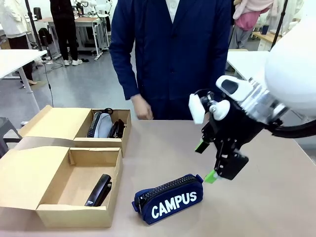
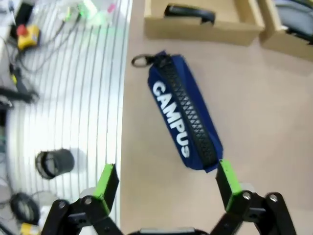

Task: Place items inside the box.
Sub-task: Pick up a Pencil pouch or Stapler and place it inside the Mailer Box closest to the robot.

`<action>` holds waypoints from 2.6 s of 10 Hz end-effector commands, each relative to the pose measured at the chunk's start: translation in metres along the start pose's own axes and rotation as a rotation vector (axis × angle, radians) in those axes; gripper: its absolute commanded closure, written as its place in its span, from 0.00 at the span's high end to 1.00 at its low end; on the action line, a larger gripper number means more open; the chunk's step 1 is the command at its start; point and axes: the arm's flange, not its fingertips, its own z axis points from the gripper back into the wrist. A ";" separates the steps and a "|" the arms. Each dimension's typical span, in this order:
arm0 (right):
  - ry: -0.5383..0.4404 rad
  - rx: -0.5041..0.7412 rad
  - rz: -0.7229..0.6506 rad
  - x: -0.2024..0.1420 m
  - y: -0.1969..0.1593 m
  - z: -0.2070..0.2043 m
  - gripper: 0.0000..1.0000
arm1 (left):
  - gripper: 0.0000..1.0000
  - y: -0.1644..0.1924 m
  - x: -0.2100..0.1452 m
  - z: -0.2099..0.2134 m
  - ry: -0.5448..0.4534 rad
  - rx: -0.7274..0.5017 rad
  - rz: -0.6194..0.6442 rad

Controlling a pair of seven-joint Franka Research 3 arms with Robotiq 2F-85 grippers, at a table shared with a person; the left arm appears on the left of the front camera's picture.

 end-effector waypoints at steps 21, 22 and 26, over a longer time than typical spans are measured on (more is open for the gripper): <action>0.458 0.062 0.102 0.058 -0.047 -0.185 0.36 | 1.00 0.001 -0.002 -0.001 -0.007 -0.027 -0.017; 0.461 0.064 0.102 0.057 -0.047 -0.185 0.00 | 1.00 0.001 -0.002 -0.001 -0.007 -0.027 -0.017; 0.439 0.097 0.054 0.058 -0.044 -0.173 0.00 | 1.00 0.001 -0.002 -0.001 -0.007 -0.027 -0.017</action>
